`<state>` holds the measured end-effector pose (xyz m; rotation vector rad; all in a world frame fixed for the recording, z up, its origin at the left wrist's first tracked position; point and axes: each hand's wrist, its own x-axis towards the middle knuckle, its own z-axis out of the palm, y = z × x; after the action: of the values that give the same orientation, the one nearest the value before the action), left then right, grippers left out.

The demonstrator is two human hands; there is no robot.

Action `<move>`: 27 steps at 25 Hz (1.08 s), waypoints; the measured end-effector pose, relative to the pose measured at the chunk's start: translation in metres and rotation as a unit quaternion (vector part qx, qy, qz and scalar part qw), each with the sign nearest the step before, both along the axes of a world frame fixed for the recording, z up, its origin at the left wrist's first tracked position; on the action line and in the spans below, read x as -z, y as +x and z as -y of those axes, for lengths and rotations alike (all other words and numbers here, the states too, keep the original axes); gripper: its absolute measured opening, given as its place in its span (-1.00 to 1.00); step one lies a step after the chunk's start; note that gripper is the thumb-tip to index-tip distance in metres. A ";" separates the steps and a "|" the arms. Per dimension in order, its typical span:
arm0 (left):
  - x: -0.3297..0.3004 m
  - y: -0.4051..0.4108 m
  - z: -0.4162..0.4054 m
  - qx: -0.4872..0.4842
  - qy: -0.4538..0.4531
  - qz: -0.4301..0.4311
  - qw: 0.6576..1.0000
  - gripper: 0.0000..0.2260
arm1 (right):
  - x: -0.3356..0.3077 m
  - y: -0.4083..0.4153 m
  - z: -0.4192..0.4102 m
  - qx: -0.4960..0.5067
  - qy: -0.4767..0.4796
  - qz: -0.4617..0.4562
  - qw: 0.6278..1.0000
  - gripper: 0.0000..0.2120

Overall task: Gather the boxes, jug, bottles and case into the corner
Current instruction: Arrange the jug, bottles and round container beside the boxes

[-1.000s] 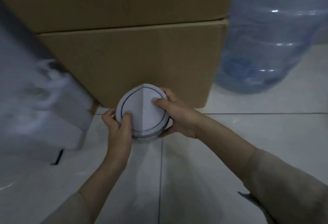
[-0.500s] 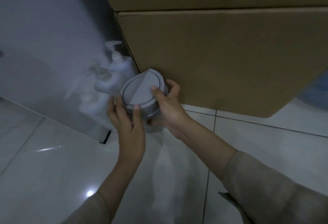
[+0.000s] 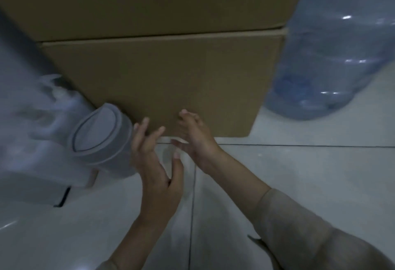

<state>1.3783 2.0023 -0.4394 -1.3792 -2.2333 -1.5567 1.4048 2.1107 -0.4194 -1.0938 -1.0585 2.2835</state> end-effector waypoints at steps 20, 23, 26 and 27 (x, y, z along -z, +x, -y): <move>0.034 0.295 -0.208 0.457 -0.143 0.141 0.867 -0.74 | 0.017 0.473 -0.118 0.443 0.309 0.437 0.719 -0.76; 0.037 0.356 -0.233 0.497 -0.180 0.186 0.828 -0.69 | 0.029 0.532 -0.131 0.362 0.305 0.555 0.684 -0.71; 0.035 0.401 -0.257 0.552 -0.215 0.176 0.786 -0.59 | 0.039 0.578 -0.144 0.351 0.237 0.614 0.666 -0.50; 0.037 0.409 -0.265 0.558 -0.238 0.171 0.776 -0.56 | 0.042 0.591 -0.148 0.363 0.209 0.613 0.670 -0.42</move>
<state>1.7877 2.2669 -0.4766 -3.2286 -2.1026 -1.5353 1.9954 2.2583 -0.4618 -2.3008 -1.0824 0.4205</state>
